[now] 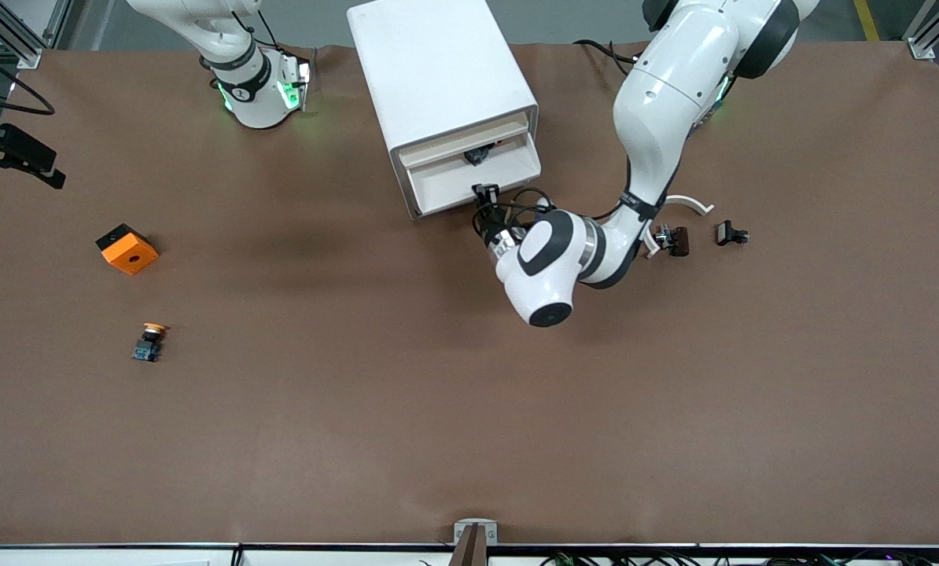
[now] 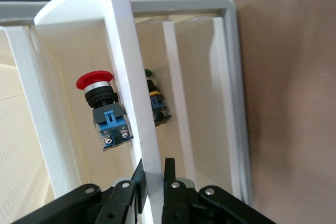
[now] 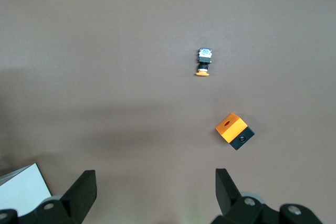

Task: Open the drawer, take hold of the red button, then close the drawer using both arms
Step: 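Pull the drawer open with the left gripper, then reach the right gripper into the drawer while the left gripper withdraws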

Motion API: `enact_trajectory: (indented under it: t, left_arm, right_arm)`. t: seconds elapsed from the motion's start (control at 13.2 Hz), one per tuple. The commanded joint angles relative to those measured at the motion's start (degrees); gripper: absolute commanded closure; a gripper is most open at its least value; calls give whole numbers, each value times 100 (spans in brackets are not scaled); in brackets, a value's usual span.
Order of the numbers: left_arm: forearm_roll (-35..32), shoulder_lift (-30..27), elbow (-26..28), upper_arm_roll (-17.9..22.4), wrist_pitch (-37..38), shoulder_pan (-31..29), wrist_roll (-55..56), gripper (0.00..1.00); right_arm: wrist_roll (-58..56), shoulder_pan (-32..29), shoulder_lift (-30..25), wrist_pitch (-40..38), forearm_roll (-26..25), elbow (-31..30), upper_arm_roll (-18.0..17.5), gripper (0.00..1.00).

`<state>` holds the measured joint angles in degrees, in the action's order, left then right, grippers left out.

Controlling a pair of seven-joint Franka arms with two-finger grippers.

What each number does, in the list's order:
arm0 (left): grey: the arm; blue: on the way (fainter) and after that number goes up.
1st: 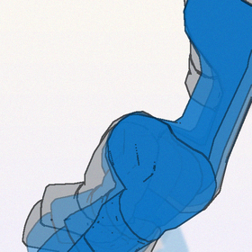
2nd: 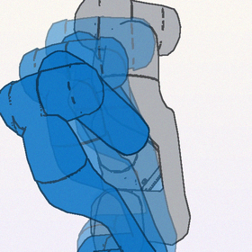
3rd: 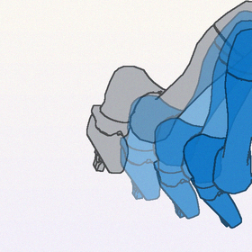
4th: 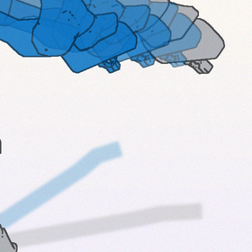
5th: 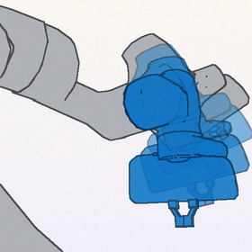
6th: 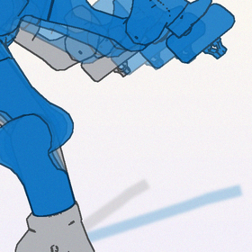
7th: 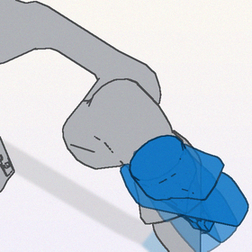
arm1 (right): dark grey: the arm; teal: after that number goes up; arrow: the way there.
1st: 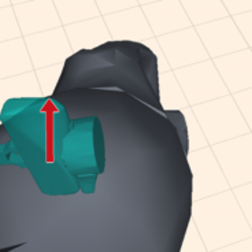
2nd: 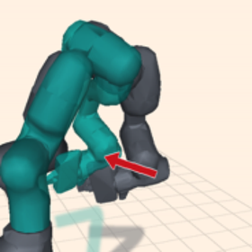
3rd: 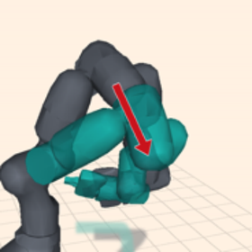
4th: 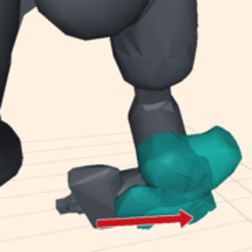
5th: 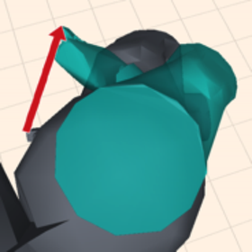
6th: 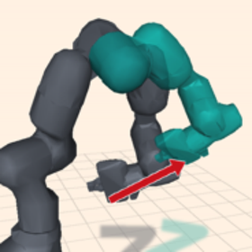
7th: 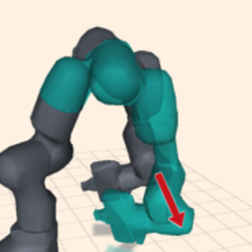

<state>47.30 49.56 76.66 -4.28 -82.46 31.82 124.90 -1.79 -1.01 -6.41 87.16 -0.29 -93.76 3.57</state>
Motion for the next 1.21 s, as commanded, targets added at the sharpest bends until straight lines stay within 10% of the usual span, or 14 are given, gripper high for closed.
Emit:
enact_trajectory:
  t: [0.0,0.15,0.23,0.3,0.38,0.45,0.76,1.13]
  left_arm:
    - [-89,63,-124,358,-235,87,-667,100]
    - [-80,28,-160,516,-235,79,-949,100]
    - [-80,10,-169,542,-235,53,-985,84]
    - [-80,-8,-177,551,-227,-9,-985,66]
    - [-80,-25,-204,552,-226,-88,-985,16]
    - [-89,-25,-273,552,-218,-149,-985,0]
    - [-351,-43,-485,622,-218,-299,-1002,0]
    - [-2467,-692,-503,595,-165,-326,-2826,0]
  right_arm:
    - [-14,-48,25,2,-59,7,-15,0]
    - [-14,-66,296,3,-76,42,-6,0]
    - [12,-66,489,3,-94,42,-6,0]
    - [-23,-66,674,11,-103,77,-14,0]
    - [-32,-57,789,55,-120,138,-14,0]
    - [-32,-83,964,73,-138,156,-6,0]
    - [-93,-224,1528,90,-147,367,-6,0]
    - [1756,336,1467,20,431,306,-58,0]
